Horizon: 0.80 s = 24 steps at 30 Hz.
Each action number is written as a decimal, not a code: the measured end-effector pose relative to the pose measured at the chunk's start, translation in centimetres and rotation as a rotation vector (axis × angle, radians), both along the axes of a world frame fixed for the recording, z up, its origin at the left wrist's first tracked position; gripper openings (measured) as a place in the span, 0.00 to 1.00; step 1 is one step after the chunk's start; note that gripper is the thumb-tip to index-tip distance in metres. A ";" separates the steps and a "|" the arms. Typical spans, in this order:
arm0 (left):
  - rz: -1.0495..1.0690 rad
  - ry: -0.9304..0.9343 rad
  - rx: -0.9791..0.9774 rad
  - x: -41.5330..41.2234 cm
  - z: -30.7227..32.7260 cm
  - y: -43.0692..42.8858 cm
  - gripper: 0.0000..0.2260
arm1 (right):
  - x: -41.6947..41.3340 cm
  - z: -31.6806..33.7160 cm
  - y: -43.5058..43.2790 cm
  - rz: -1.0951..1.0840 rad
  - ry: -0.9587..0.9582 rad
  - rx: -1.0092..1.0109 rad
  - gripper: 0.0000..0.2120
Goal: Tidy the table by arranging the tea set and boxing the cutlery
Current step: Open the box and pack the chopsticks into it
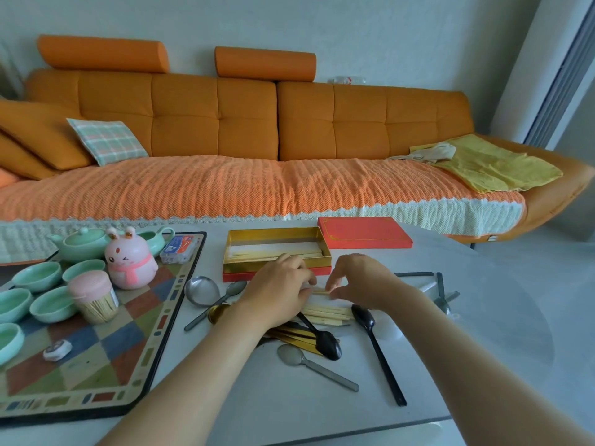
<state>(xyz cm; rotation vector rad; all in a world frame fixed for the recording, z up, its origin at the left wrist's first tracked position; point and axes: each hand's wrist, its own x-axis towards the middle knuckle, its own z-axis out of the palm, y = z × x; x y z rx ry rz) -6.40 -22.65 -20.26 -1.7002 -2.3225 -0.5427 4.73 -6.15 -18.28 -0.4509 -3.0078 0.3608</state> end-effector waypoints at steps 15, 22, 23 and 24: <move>0.029 0.024 -0.057 -0.5 -0.1 -0.3 0.11 | -1.0 -0.2 -0.4 0.034 -0.020 0.053 0.06; 0.067 0.011 0.050 -1.3 0.3 -0.3 0.10 | -1.8 -0.5 -1.2 0.066 0.163 -0.040 0.09; 0.076 0.002 0.066 -1.8 0.5 -0.5 0.10 | -1.9 -0.2 -1.2 0.063 0.186 -0.064 0.08; 0.085 -0.008 0.089 -2.2 0.9 -0.8 0.10 | -2.0 -0.1 -1.2 0.057 0.200 -0.082 0.08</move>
